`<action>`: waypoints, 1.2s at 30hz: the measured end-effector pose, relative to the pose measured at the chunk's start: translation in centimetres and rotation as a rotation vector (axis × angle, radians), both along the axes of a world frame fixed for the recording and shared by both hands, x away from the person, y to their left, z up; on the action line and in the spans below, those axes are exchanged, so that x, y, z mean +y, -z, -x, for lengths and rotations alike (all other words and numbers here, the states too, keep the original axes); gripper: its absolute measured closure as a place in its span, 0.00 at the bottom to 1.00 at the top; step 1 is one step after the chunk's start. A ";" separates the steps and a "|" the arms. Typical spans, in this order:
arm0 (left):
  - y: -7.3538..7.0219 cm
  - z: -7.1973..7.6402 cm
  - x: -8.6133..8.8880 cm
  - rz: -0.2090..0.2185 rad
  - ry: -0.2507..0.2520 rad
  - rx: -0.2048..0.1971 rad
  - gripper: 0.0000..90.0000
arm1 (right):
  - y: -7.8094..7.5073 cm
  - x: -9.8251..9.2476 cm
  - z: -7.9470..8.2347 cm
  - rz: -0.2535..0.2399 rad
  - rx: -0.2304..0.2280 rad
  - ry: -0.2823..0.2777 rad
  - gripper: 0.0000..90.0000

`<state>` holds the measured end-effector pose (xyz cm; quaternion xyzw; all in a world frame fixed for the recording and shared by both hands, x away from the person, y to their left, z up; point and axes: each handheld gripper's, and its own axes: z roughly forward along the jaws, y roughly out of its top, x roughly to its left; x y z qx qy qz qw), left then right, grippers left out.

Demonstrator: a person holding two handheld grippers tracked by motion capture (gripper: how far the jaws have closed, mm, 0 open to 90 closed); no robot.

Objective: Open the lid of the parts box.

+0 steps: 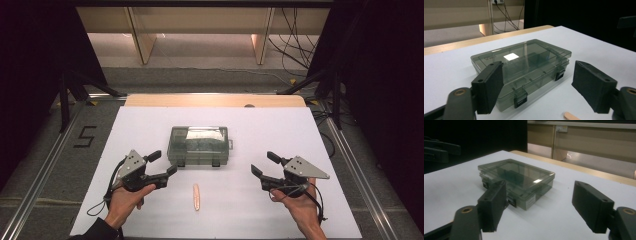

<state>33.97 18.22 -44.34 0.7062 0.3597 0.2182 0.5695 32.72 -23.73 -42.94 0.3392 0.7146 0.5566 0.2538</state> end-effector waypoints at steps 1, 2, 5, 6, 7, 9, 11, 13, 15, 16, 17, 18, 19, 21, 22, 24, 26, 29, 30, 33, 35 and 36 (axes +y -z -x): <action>0.1 -0.1 0.0 0.003 -0.003 0.004 0.28 | 0.1 0.1 -0.3 -0.003 -0.007 0.000 0.35; 0.1 -0.3 0.0 -0.004 -0.002 -0.002 0.29 | 0.1 0.1 -0.5 0.010 0.003 -0.003 0.37; 0.4 -0.8 0.2 -0.011 -0.003 0.008 0.38 | 0.3 0.5 -1.7 0.014 0.003 -0.025 0.44; 0.4 -0.8 0.2 -0.011 -0.003 0.008 0.40 | 0.3 0.6 -2.0 0.017 0.001 -0.033 0.46; 0.4 -1.0 0.3 -0.016 -0.005 0.009 0.40 | 0.3 0.6 -2.0 0.017 0.001 -0.033 0.46; 0.6 -1.4 0.4 -0.023 -0.004 0.016 0.46 | 0.3 0.8 -2.9 0.052 0.010 -0.030 0.51; 0.7 -1.7 0.5 -0.036 0.000 0.022 0.50 | 0.4 1.0 -3.4 0.058 0.006 -0.035 0.55; 0.8 -2.0 0.6 -0.052 0.005 0.026 0.55 | 0.6 1.2 -3.8 0.062 0.010 -0.035 0.58; 0.9 -2.3 0.8 -0.059 0.001 0.037 0.57 | 0.7 1.3 -4.1 0.065 0.015 -0.042 0.60; 0.9 -2.6 0.9 -0.058 0.002 0.040 0.62 | 0.9 1.6 -4.5 0.077 0.020 -0.047 0.63; 0.9 -2.6 0.9 -0.058 0.002 0.040 0.64 | 1.0 1.7 -4.7 0.073 0.027 -0.056 0.66; 0.9 -2.8 1.1 -0.062 0.005 0.034 0.64 | 1.0 1.7 -4.7 0.073 0.027 -0.056 0.66; 1.0 -3.1 1.3 -0.064 0.002 0.036 0.71 | 1.1 1.9 -5.1 0.082 0.037 -0.065 0.71; 1.0 -3.3 1.4 -0.069 0.004 0.027 0.76 | 1.2 2.0 -5.3 0.084 0.039 -0.064 0.73; 1.1 -3.5 1.5 -0.080 0.001 0.024 0.76 | 1.3 2.2 -5.6 0.084 0.042 -0.077 0.76; 1.2 -3.8 1.7 -0.087 0.000 0.016 0.83 | 1.4 2.3 -6.0 0.089 0.042 -0.083 0.80; 1.4 -4.2 1.8 -0.093 -0.007 0.016 0.89 | 1.8 2.7 -6.6 0.103 0.059 -0.102 0.84; 1.7 -4.8 2.1 -0.090 -0.012 0.023 0.95 | 2.0 2.8 -6.9 0.116 0.074 -0.105 0.87; 1.9 -5.1 2.4 -0.087 -0.021 0.040 0.96 | 2.1 3.0 -7.2 0.122 0.090 -0.117 0.90; 2.2 -5.5 2.5 -0.088 -0.024 0.048 0.98 | 2.2 3.1 -7.5 0.128 0.094 -0.128 0.93; 2.7 -6.1 2.7 -0.111 -0.026 0.066 0.99 | 2.7 3.3 -7.9 0.143 0.080 -0.138 0.97; 2.7 -6.1 2.7 -0.111 -0.026 0.066 1.00 | 2.7 3.3 -7.9 0.143 0.080 -0.138 0.97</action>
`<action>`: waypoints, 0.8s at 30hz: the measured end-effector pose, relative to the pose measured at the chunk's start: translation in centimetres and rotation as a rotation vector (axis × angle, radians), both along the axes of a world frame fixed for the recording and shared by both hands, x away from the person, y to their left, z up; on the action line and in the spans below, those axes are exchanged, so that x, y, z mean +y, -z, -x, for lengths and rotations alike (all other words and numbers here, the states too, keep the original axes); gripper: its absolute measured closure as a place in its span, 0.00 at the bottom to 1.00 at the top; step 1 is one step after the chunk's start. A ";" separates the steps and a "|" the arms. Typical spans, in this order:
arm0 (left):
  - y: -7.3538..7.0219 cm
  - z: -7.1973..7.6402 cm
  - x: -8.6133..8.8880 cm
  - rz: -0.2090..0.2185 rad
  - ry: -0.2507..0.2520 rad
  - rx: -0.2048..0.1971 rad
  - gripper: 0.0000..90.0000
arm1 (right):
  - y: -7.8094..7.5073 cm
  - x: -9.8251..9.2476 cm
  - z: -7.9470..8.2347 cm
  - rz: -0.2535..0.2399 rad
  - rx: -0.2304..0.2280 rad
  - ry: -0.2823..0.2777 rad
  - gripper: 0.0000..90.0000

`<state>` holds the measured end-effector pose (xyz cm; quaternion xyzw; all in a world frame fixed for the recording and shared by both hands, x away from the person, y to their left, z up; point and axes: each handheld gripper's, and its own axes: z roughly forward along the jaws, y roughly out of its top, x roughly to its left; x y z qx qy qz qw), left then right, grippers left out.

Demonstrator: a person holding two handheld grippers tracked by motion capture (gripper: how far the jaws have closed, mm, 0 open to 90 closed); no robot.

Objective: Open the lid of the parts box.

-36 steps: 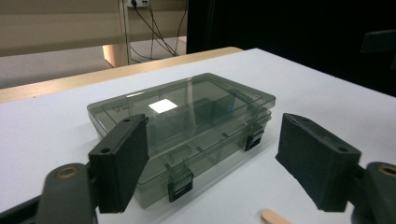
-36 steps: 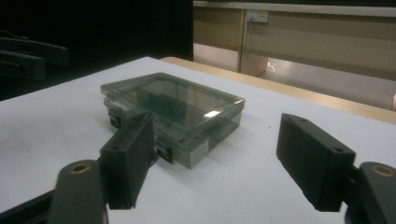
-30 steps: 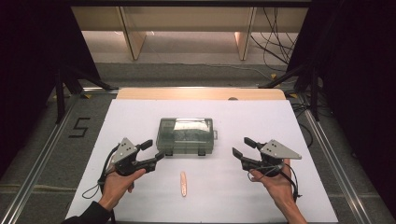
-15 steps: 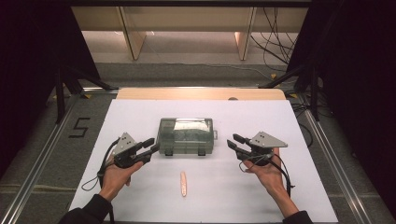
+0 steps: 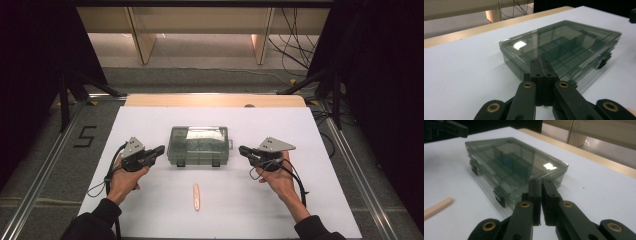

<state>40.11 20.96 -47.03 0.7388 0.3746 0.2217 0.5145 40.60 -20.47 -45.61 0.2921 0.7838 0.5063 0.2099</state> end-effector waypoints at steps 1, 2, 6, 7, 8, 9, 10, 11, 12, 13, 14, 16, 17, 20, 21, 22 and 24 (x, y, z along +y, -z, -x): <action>0.3 -0.4 0.1 -0.025 -0.012 0.010 1.00 | 0.1 0.1 -0.2 0.029 0.008 -0.018 0.99; 0.3 -0.4 0.1 -0.025 -0.012 0.010 1.00 | 0.1 0.1 -0.2 0.029 0.008 -0.018 0.99; 0.8 -1.0 0.2 -0.039 -0.015 0.037 1.00 | 0.3 0.4 -0.7 0.057 0.009 -0.043 1.00; 1.0 -1.2 0.3 -0.051 -0.012 0.040 1.00 | 0.5 0.7 -1.0 0.062 0.009 -0.045 1.00; 1.1 -1.3 0.3 -0.059 -0.012 0.049 1.00 | 0.5 0.7 -1.0 0.062 0.009 -0.045 1.00; 1.4 -1.5 0.2 -0.063 -0.009 0.060 1.00 | 0.8 1.0 -1.3 0.085 0.023 -0.059 1.00; 1.4 -1.5 0.2 -0.063 -0.009 0.060 1.00 | 0.8 1.0 -1.3 0.085 0.023 -0.059 1.00; 1.4 -1.6 0.2 -0.072 -0.005 0.059 1.00 | 0.9 1.1 -1.4 0.085 0.029 -0.057 1.00; 1.5 -1.7 0.1 -0.073 -0.002 0.064 1.00 | 1.2 1.3 -1.6 0.110 0.040 -0.065 1.00; 1.5 -1.9 0.1 -0.088 0.007 0.063 1.00 | 1.4 1.4 -1.8 0.115 0.043 -0.068 1.00; 1.5 -1.9 0.1 -0.088 0.007 0.063 1.00 | 1.4 1.4 -1.8 0.115 0.043 -0.068 1.00; 1.6 -2.0 0.0 -0.096 0.018 0.078 1.00 | 1.8 1.7 -2.0 0.134 0.059 -0.074 1.00; 1.7 -2.1 0.0 -0.103 0.020 0.078 1.00 | 2.0 1.8 -2.1 0.137 0.059 -0.075 1.00; 1.7 -2.2 0.0 -0.103 0.022 0.082 1.00 | 2.2 1.9 -2.2 0.151 0.065 -0.083 1.00; 1.7 -2.2 0.0 -0.103 0.022 0.084 1.00 | 2.4 2.0 -2.2 0.156 0.072 -0.082 1.00; 1.7 -2.2 0.0 -0.104 0.026 0.089 1.00 | 2.5 2.0 -2.3 0.160 0.073 -0.085 1.00; 1.8 -2.3 0.0 -0.108 0.030 0.090 1.00 | 2.6 2.3 -2.4 0.166 0.064 -0.092 1.00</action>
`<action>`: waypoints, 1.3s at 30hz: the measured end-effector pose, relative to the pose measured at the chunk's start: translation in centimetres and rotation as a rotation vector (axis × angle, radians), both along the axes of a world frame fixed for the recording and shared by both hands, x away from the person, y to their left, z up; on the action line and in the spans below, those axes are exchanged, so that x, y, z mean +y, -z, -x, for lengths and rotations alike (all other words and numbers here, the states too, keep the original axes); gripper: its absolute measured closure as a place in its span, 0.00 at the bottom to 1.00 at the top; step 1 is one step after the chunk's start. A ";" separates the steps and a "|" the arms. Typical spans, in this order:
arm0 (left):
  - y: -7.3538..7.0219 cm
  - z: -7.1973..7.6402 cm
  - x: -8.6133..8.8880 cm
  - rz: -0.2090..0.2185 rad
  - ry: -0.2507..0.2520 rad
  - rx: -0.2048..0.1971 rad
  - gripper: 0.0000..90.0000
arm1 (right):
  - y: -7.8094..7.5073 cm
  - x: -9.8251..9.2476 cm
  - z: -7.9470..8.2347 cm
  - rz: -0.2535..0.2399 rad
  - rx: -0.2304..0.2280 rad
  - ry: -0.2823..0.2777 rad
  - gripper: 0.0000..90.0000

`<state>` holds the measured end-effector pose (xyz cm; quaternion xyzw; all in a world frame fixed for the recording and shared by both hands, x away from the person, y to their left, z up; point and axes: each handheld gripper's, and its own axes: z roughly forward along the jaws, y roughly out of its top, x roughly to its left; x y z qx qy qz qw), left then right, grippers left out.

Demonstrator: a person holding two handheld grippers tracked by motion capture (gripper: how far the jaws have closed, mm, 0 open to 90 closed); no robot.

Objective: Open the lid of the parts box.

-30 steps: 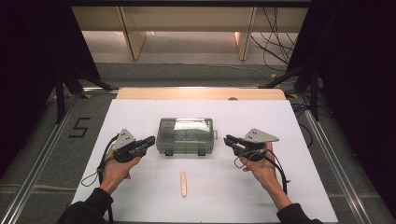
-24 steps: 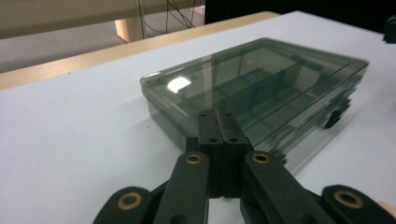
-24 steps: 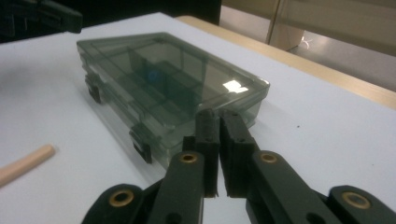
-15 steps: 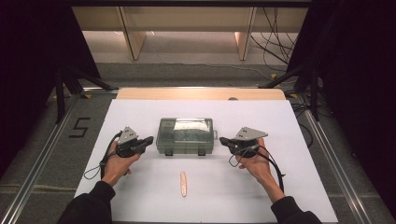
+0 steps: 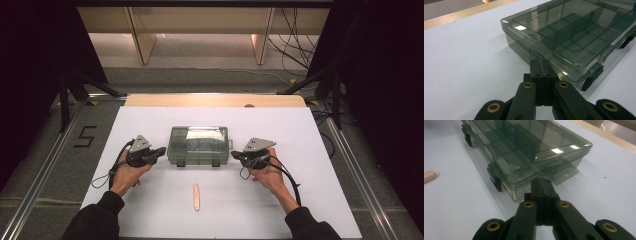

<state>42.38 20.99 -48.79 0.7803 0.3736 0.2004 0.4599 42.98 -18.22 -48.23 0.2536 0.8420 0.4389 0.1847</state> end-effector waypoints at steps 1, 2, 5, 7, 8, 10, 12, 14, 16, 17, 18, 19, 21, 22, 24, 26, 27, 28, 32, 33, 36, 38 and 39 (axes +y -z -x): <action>0.0 0.0 0.0 -0.001 0.003 0.003 1.00 | 0.0 0.0 0.0 0.007 -0.001 0.000 1.00; 0.1 0.0 -0.1 -0.003 0.006 0.006 1.00 | -0.1 0.1 0.0 0.009 0.002 -0.006 1.00; 0.2 -0.1 -0.1 -0.010 0.017 0.009 1.00 | -0.1 0.3 -0.1 0.016 -0.001 -0.014 1.00; 0.2 0.0 -0.3 -0.008 0.027 0.018 1.00 | 0.1 0.5 -0.2 0.026 0.000 -0.018 1.00; 0.2 0.0 -0.3 0.005 0.029 0.028 1.00 | 0.1 0.6 -0.2 0.027 0.004 -0.021 1.00; 0.2 0.0 -0.4 0.010 0.027 0.033 1.00 | 0.1 0.6 -0.2 0.027 0.003 -0.028 1.00; 0.1 0.0 -0.6 0.019 0.043 0.025 1.00 | 0.1 0.8 -0.2 0.022 0.006 -0.026 1.00; 0.0 0.1 -0.8 0.000 0.043 0.021 1.00 | 0.1 1.0 -0.3 0.010 -0.006 -0.025 1.00; -0.1 0.0 -0.8 0.003 0.047 0.018 1.00 | -0.2 1.1 -0.4 0.001 -0.021 -0.027 1.00; -0.3 0.0 -0.8 0.007 0.041 0.006 1.00 | -0.3 1.2 -0.4 0.001 -0.016 -0.031 1.00; -0.3 0.0 -0.8 0.007 0.041 0.006 1.00 | -0.4 1.3 -0.5 -0.002 -0.022 -0.031 1.00; -0.3 0.0 -0.8 0.012 0.044 0.005 1.00 | -0.4 1.3 -0.5 -0.002 -0.022 -0.031 1.00; -0.5 0.1 -0.9 0.019 0.038 -0.007 1.00 | -0.6 1.4 -0.7 -0.008 -0.039 -0.033 1.00; -0.6 0.0 -0.9 0.021 0.040 -0.009 1.00 | -0.6 1.4 -0.7 -0.008 -0.039 -0.033 1.00; -0.8 0.0 -0.9 0.022 0.041 -0.019 1.00 | -0.8 1.5 -0.7 -0.015 -0.040 -0.025 1.00; -1.3 -0.2 -0.9 0.034 0.037 -0.031 1.00 | -1.0 1.5 -0.8 -0.020 -0.045 -0.025 1.00; -1.5 -0.3 -0.9 0.033 0.039 -0.040 1.00 | -1.1 1.6 -0.9 -0.033 -0.047 -0.023 1.00; -1.8 -0.5 -0.9 0.034 0.037 -0.053 1.00 | -1.3 1.7 -1.1 -0.050 -0.046 -0.017 1.00; -2.2 -0.7 -1.1 0.061 0.041 -0.057 1.00 | -1.7 2.0 -1.5 -0.063 -0.058 -0.011 1.00; -2.2 -0.7 -1.1 0.061 0.041 -0.057 1.00 | -1.7 2.0 -1.5 -0.063 -0.058 -0.011 1.00; -2.5 -0.9 -1.3 0.061 0.039 -0.064 1.00 | -2.1 2.6 -1.9 -0.076 -0.077 -0.008 1.00; -2.8 -1.1 -1.3 0.073 0.032 -0.073 1.00 | -2.1 2.6 -2.0 -0.080 -0.080 -0.003 1.00; -2.9 -1.2 -1.3 0.080 0.029 -0.072 1.00 | -2.2 2.7 -2.1 -0.094 -0.089 0.005 1.00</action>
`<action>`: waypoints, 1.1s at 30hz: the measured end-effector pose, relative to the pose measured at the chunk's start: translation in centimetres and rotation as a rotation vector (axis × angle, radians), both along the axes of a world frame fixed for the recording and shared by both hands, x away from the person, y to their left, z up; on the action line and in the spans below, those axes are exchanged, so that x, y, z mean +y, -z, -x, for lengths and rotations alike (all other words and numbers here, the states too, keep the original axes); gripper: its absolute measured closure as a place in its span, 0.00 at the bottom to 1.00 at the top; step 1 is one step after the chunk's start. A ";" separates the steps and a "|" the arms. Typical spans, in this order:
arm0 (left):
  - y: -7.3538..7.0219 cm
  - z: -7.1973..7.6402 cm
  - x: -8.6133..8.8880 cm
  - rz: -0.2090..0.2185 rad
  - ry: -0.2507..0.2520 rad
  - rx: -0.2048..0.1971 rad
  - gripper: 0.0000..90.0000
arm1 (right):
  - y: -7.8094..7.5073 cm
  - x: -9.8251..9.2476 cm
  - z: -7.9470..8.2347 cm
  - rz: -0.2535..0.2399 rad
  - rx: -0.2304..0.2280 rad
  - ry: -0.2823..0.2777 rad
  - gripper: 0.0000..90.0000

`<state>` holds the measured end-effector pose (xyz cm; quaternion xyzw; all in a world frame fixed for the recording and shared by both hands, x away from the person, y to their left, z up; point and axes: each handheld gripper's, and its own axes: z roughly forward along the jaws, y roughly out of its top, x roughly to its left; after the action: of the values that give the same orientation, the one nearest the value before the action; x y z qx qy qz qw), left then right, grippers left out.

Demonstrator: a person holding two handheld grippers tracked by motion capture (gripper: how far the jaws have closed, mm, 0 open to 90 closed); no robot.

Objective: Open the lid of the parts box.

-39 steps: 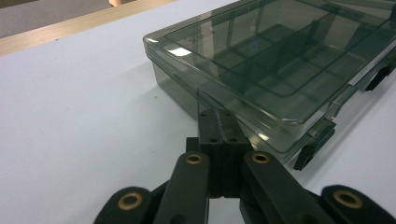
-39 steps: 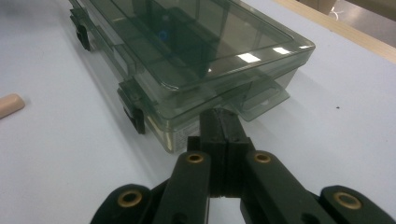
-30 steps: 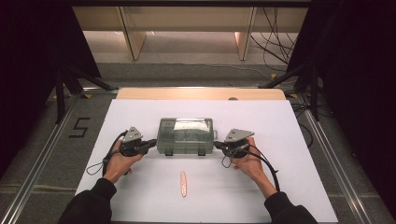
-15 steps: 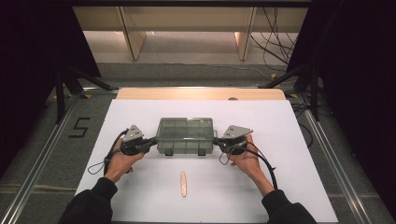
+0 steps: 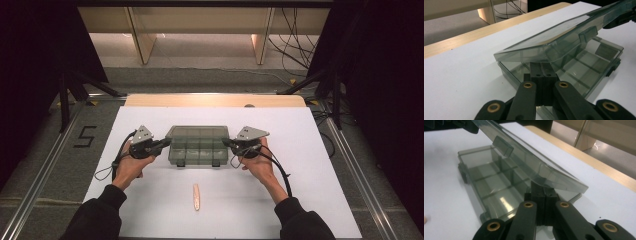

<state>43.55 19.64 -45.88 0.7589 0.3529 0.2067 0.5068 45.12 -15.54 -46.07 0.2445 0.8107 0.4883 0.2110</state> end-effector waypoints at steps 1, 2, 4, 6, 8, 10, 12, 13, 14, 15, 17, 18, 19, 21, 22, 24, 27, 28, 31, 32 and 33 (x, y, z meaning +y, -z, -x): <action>-0.1 -0.1 0.0 0.003 -0.004 -0.006 1.00 | -0.1 0.0 0.0 0.001 0.018 0.003 1.00; -0.2 -0.2 0.0 0.005 -0.006 -0.007 1.00 | -0.2 0.0 -0.3 -0.001 -0.004 0.008 1.00; -0.4 -0.3 -0.1 0.000 -0.010 -0.020 1.00 | -0.4 -0.1 -0.5 -0.016 -0.005 0.019 1.00; -0.7 -0.5 -0.1 -0.006 -0.015 -0.036 1.00 | -0.9 0.0 -0.9 -0.012 -0.002 0.022 1.00; -0.9 -0.7 -0.1 0.000 -0.018 -0.042 1.00 | -1.0 0.1 -1.0 -0.009 -0.018 0.025 1.00; -1.1 -1.1 -0.2 0.014 -0.022 -0.045 1.00 | -1.4 0.2 -1.4 -0.021 -0.016 0.036 1.00; -1.1 -1.2 -0.2 0.017 -0.022 -0.046 1.00 | -1.5 0.2 -1.6 -0.020 -0.028 0.032 1.00; -1.2 -1.5 -0.3 0.027 -0.026 -0.048 1.00 | -1.7 0.3 -1.8 -0.017 -0.027 0.034 1.00; -1.2 -1.6 -0.3 0.032 -0.027 -0.051 1.00 | -1.7 0.4 -2.0 -0.017 -0.030 0.037 1.00; -1.2 -1.6 -0.3 0.032 -0.027 -0.051 1.00 | -1.7 0.4 -2.1 -0.023 -0.033 0.043 1.00; -1.2 -1.9 -0.2 0.037 -0.028 -0.053 1.00 | -1.7 0.4 -2.2 -0.028 -0.027 0.048 1.00; -1.3 -2.0 -0.2 0.034 -0.027 -0.055 1.00 | -1.7 0.4 -2.2 -0.028 -0.027 0.048 1.00; -1.3 -2.1 -0.2 0.040 -0.034 -0.054 1.00 | -1.7 0.3 -2.4 -0.028 -0.034 0.050 1.00; -1.4 -2.2 -0.2 0.043 -0.035 -0.055 1.00 | -1.7 0.4 -2.6 -0.040 -0.042 0.063 1.00; -1.4 -2.3 -0.3 0.044 -0.036 -0.057 1.00 | -1.8 0.4 -2.6 -0.041 -0.033 0.068 1.00; -1.6 -2.4 -0.3 0.039 -0.040 -0.061 1.00 | -2.0 0.4 -2.9 -0.030 -0.035 0.066 1.00; -1.7 -2.7 -0.3 0.048 -0.045 -0.063 1.00 | -2.1 0.4 -3.1 -0.032 -0.043 0.076 1.00; -1.7 -2.9 -0.3 0.049 -0.049 -0.067 1.00 | -2.2 0.4 -3.1 -0.031 -0.042 0.077 1.00; -1.8 -3.1 -0.3 0.054 -0.054 -0.068 1.00 | -2.4 0.5 -3.3 -0.031 -0.041 0.086 1.00; -1.8 -3.2 -0.2 0.051 -0.054 -0.068 1.00 | -2.4 0.6 -3.5 -0.020 -0.043 0.088 1.00; -1.8 -3.2 -0.2 0.053 -0.059 -0.067 1.00 | -2.4 0.6 -3.5 -0.020 -0.043 0.088 1.00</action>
<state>46.77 19.42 -44.11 0.7270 0.3635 0.2372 0.5321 48.59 -14.96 -43.62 0.2713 0.7894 0.4920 0.2472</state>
